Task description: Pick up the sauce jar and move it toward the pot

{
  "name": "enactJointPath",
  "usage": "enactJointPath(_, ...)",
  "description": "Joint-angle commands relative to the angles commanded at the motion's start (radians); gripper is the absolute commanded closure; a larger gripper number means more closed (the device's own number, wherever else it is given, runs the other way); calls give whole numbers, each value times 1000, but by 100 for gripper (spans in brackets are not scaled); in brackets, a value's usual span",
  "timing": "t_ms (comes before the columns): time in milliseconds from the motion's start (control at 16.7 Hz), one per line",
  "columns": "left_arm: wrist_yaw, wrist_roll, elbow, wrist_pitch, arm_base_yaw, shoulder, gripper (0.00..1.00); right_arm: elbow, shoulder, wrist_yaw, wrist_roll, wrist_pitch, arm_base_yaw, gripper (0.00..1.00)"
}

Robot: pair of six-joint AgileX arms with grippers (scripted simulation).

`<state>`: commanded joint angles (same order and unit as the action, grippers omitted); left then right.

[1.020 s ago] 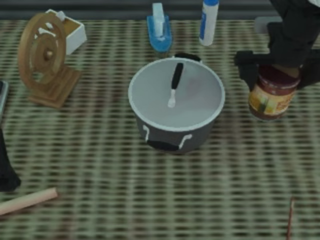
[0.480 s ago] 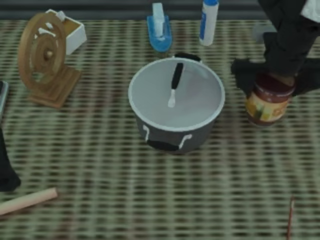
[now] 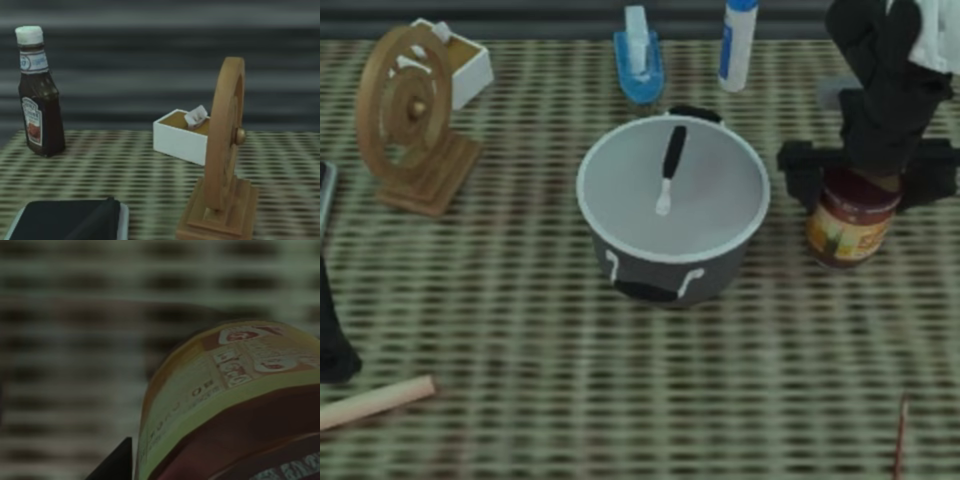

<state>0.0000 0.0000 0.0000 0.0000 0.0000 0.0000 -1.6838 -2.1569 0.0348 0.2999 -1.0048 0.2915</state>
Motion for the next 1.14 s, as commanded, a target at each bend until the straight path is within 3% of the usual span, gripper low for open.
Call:
enactJointPath(780, 0, 0, 0, 0, 0, 0, 0, 0, 0, 0, 0, 0, 0, 2)
enactJointPath(1140, 0, 0, 0, 0, 0, 0, 0, 0, 0, 0, 0, 0, 0, 0)
